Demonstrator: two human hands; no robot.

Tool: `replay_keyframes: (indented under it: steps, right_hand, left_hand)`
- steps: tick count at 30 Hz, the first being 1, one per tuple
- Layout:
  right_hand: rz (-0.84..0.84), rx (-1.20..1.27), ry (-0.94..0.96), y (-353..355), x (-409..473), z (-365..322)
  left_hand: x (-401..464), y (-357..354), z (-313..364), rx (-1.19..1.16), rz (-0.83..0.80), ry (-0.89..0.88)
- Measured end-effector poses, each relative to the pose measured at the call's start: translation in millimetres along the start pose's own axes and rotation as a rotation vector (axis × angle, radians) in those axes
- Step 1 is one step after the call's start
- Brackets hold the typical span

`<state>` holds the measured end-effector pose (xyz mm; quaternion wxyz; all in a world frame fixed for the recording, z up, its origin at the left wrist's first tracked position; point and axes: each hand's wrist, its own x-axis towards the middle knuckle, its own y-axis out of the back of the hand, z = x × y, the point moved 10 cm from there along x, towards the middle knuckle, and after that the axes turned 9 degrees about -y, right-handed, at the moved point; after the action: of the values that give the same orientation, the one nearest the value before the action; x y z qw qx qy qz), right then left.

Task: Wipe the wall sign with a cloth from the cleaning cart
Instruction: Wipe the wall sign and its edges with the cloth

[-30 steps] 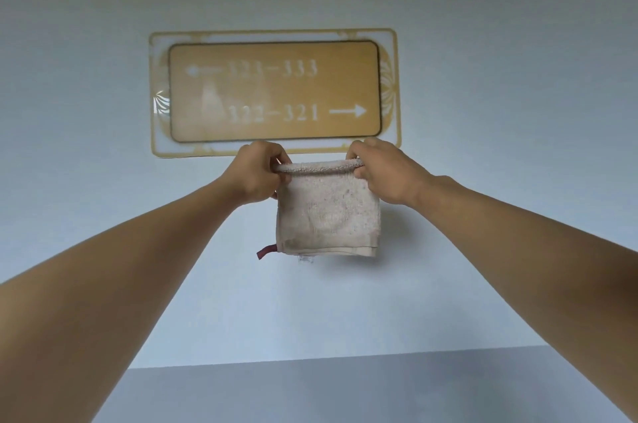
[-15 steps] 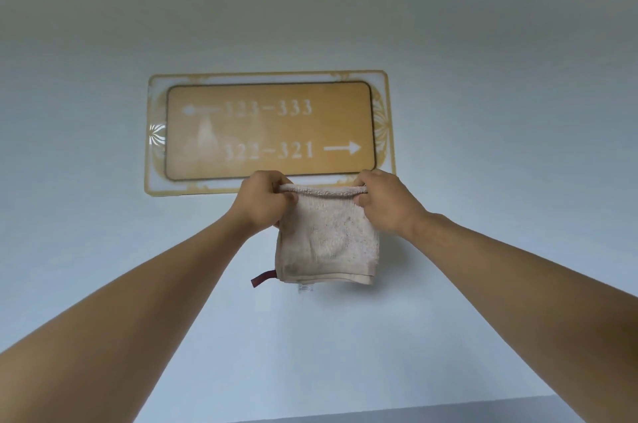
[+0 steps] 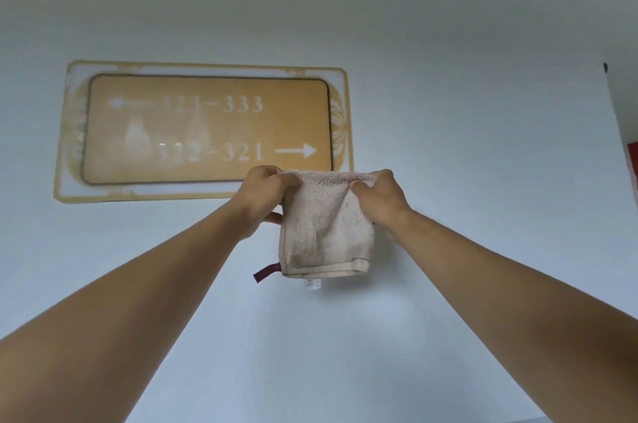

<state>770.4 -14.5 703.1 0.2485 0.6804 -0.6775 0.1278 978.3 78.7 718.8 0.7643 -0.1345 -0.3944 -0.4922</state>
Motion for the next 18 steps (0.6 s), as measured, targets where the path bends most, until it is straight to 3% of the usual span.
replay_keyframes:
  steps: [5, 9, 14, 18]
  right_hand:
    - [-0.112, 0.264, -0.147, 24.5, 39.3, 31.6]
    - [-0.176, 0.283, -0.207, 48.1, 75.3, 42.6]
    - [-0.109, 0.293, -0.181, 64.8, 108.6, 39.7]
    - [0.019, 0.341, -0.070, 69.6, 115.3, 26.5]
  left_hand:
    - [22.2, -52.5, -25.7, -0.142, 0.005, 0.154]
    - [42.9, -84.8, -30.7, -0.252, 0.052, 0.216]
    - [56.5, -119.0, -11.9, -0.313, 0.039, 0.254]
    - [71.5, -139.5, 13.5, -0.265, 0.120, 0.238]
